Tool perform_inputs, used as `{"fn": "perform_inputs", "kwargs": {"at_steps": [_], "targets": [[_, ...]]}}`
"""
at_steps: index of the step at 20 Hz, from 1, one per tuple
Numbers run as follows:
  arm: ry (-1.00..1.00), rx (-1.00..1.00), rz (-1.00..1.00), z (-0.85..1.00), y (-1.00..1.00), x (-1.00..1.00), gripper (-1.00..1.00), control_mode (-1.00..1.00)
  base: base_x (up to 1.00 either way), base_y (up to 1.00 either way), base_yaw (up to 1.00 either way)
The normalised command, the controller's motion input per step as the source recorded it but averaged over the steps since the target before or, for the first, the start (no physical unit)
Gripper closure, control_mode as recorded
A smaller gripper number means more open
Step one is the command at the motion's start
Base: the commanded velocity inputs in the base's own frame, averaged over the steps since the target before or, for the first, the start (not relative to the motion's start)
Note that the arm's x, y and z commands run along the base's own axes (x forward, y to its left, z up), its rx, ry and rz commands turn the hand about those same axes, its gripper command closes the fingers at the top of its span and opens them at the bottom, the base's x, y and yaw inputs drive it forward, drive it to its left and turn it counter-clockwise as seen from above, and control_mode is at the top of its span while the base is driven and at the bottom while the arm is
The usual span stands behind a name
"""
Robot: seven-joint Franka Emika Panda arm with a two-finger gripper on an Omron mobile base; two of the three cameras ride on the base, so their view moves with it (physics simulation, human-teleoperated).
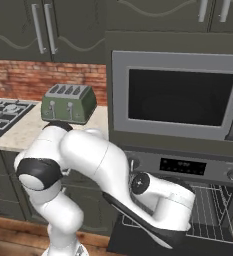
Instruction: Take the fish from the oven and place it on the plate on the counter.
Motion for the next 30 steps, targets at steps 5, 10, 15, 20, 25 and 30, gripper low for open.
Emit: {"fn": "perform_inputs", "kwargs": {"at_steps": [5,10,15,20,25,30], "targets": [[0.09,0.05,0.06,1.00,-0.99,-0.60,-1.00,-1.00,0.00,0.00,0.00],[0.05,0.04,0.30,0.75,-0.70,-0.99,-1.00,-1.00,0.00,0.00,0.00],[-0.22,-0.11,0.61,0.16,-0.35,-0.85,-1.00,-1.00,0.00,0.00,0.00],[-0.28,-0.12,0.80,0.03,-0.46,-0.43,-1.00,-1.00,0.00,0.00,0.00],[-0.11,-0.19,0.73,0.25,-0.52,-0.86,-1.00,-1.00,0.00,0.00,0.00],[-0.02,-0.39,0.72,0.07,-0.33,-0.80,-1.00,-1.00,0.00,0.00,0.00]]}}
